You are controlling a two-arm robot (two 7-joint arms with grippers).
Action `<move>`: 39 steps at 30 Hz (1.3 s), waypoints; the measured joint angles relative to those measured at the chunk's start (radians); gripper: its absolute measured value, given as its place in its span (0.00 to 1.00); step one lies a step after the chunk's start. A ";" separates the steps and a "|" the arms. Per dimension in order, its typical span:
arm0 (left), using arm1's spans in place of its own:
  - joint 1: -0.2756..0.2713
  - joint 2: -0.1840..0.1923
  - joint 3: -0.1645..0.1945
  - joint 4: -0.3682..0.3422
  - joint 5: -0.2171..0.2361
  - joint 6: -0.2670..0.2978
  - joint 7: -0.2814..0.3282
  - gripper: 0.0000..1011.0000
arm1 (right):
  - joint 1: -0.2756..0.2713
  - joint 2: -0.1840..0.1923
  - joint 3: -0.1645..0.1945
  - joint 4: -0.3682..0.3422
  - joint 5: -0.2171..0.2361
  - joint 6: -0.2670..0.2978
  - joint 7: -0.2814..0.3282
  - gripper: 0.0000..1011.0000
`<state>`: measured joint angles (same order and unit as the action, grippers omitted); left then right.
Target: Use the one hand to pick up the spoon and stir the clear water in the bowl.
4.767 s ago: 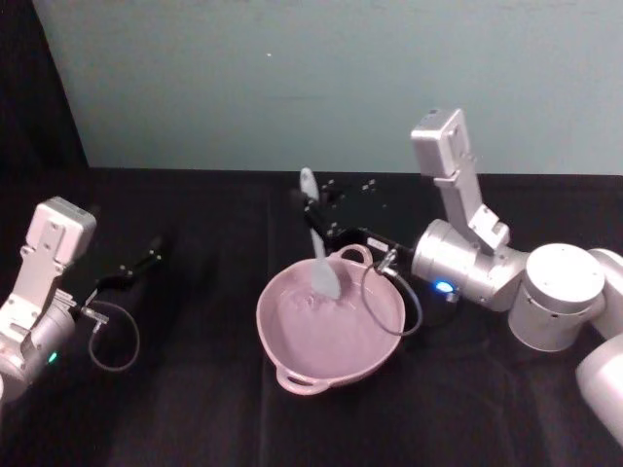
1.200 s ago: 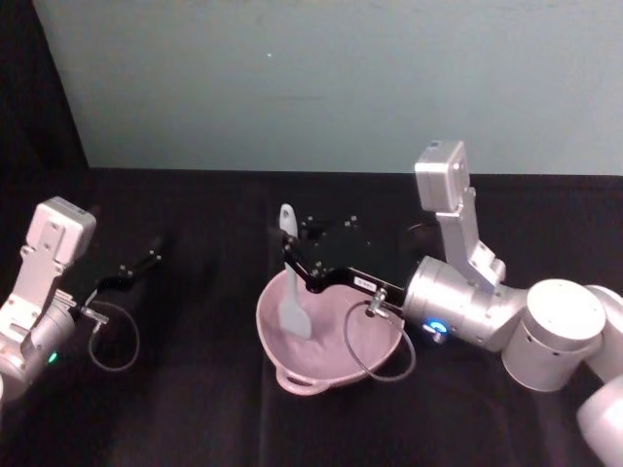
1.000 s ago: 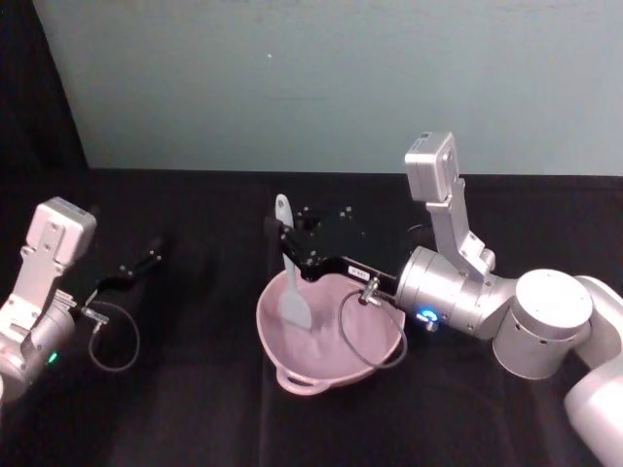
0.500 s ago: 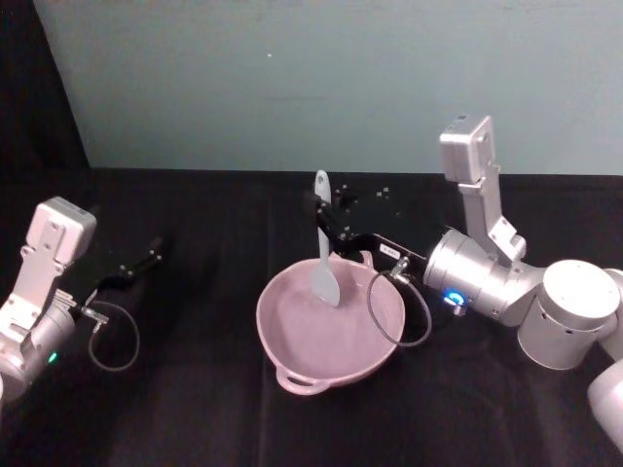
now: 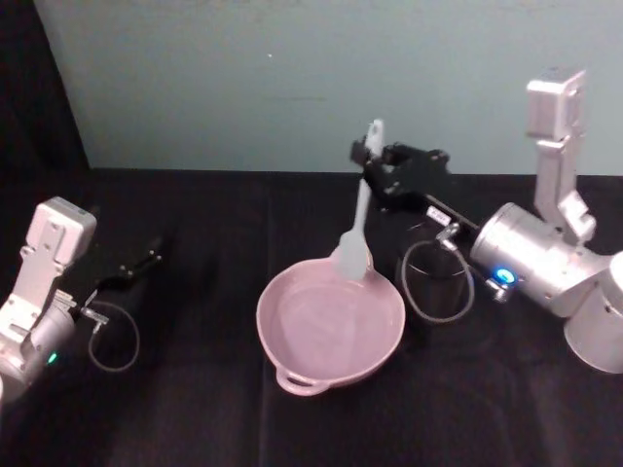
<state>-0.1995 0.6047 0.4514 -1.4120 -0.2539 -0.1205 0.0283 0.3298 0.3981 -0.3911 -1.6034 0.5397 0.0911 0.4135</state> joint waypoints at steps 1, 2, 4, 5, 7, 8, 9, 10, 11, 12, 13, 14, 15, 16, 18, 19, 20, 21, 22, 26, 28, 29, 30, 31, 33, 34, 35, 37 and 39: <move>0.000 0.000 0.000 0.000 0.000 0.000 0.000 0.99 | -0.010 0.004 0.010 -0.020 0.008 0.017 -0.019 0.12; 0.000 0.000 0.000 0.000 0.000 0.000 0.000 0.99 | -0.019 0.007 0.021 -0.037 0.014 0.032 -0.037 0.12; 0.000 0.000 0.000 0.000 0.000 0.000 0.000 0.99 | -0.047 0.017 0.055 -0.088 0.032 0.066 -0.089 0.12; 0.000 0.000 0.000 0.000 0.000 0.000 0.000 0.99 | -0.057 0.020 0.067 -0.103 0.037 0.072 -0.104 0.12; 0.000 0.000 0.000 0.000 0.000 0.000 0.000 0.99 | -0.084 0.027 0.097 -0.137 0.049 0.082 -0.140 0.12; 0.000 0.000 0.000 0.000 0.000 0.000 0.000 0.99 | -0.103 0.028 0.119 -0.155 0.058 0.081 -0.160 0.12; 0.000 0.000 0.000 0.000 0.000 0.000 0.000 0.99 | -0.113 0.027 0.130 -0.160 0.062 0.078 -0.169 0.12; 0.000 0.000 0.000 0.000 0.000 0.000 0.000 0.99 | -0.122 0.026 0.141 -0.165 0.067 0.073 -0.178 0.12; 0.000 0.000 0.000 0.000 0.000 0.000 0.000 0.99 | -0.130 0.023 0.151 -0.169 0.072 0.070 -0.187 0.12; 0.000 0.000 0.000 0.000 0.000 0.000 0.000 0.99 | -0.146 0.018 0.170 -0.175 0.081 0.064 -0.206 0.12; 0.000 0.000 0.000 0.000 0.000 0.000 0.000 0.99 | -0.154 0.015 0.179 -0.177 0.085 0.062 -0.215 0.12; 0.000 0.000 0.000 0.000 0.000 0.000 0.000 0.99 | -0.159 0.012 0.186 -0.178 0.087 0.061 -0.222 0.12; 0.000 0.000 0.000 0.000 0.000 0.000 0.000 0.99 | -0.165 0.009 0.193 -0.179 0.091 0.061 -0.231 0.12; 0.000 0.000 0.000 0.000 0.000 0.000 0.000 0.99 | -0.174 0.004 0.206 -0.179 0.098 0.061 -0.244 0.12; 0.000 0.000 0.000 0.000 0.000 0.000 0.000 0.99 | -0.185 -0.005 0.220 -0.181 0.105 0.062 -0.262 0.12; 0.000 0.000 0.000 0.000 0.000 0.000 0.000 0.99 | -0.188 -0.007 0.224 -0.181 0.106 0.062 -0.266 0.12; 0.000 0.000 0.000 0.000 0.000 0.000 0.000 0.99 | -0.191 -0.009 0.226 -0.181 0.107 0.062 -0.269 0.12; 0.000 0.000 0.000 0.000 0.000 0.000 0.000 0.99 | -0.193 -0.011 0.229 -0.181 0.109 0.062 -0.271 0.12; 0.000 0.000 0.000 0.000 0.000 0.000 0.000 0.99 | -0.197 -0.014 0.232 -0.181 0.111 0.062 -0.275 0.12; 0.000 0.000 0.000 0.000 0.000 0.000 0.000 0.99 | -0.196 -0.023 0.234 -0.159 0.118 0.062 -0.276 0.12; 0.000 0.000 0.000 0.000 0.000 0.000 0.000 0.99 | -0.193 -0.026 0.232 -0.145 0.121 0.061 -0.273 0.12; 0.000 0.000 0.000 0.000 0.000 0.000 0.000 0.99 | -0.190 -0.031 0.230 -0.130 0.125 0.060 -0.270 0.12; 0.000 0.000 0.000 0.000 0.000 0.000 0.000 0.99 | -0.186 -0.038 0.228 -0.112 0.131 0.059 -0.268 0.12; 0.000 0.000 0.000 0.000 0.000 0.000 0.000 0.99 | -0.186 -0.038 0.228 -0.112 0.131 0.059 -0.268 0.12; 0.000 0.000 0.000 0.000 0.000 0.000 0.000 0.99 | -0.180 -0.049 0.227 -0.087 0.143 0.059 -0.264 0.12; 0.000 0.000 0.000 0.000 0.000 0.000 0.000 0.99 | -0.178 -0.051 0.227 -0.079 0.147 0.059 -0.264 0.12; 0.000 0.000 0.000 0.000 0.000 0.000 0.000 0.99 | -0.175 -0.057 0.227 -0.065 0.154 0.060 -0.264 0.12; 0.000 0.000 0.000 0.000 0.000 0.000 0.000 0.99 | -0.173 -0.061 0.227 -0.050 0.163 0.060 -0.265 0.12; 0.000 0.000 0.000 0.000 0.000 0.000 0.000 0.99 | -0.171 -0.067 0.227 -0.030 0.176 0.061 -0.264 0.12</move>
<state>-0.1995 0.6047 0.4514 -1.4120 -0.2539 -0.1205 0.0283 0.1592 0.3307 -0.1644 -1.6336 0.7160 0.1516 0.1494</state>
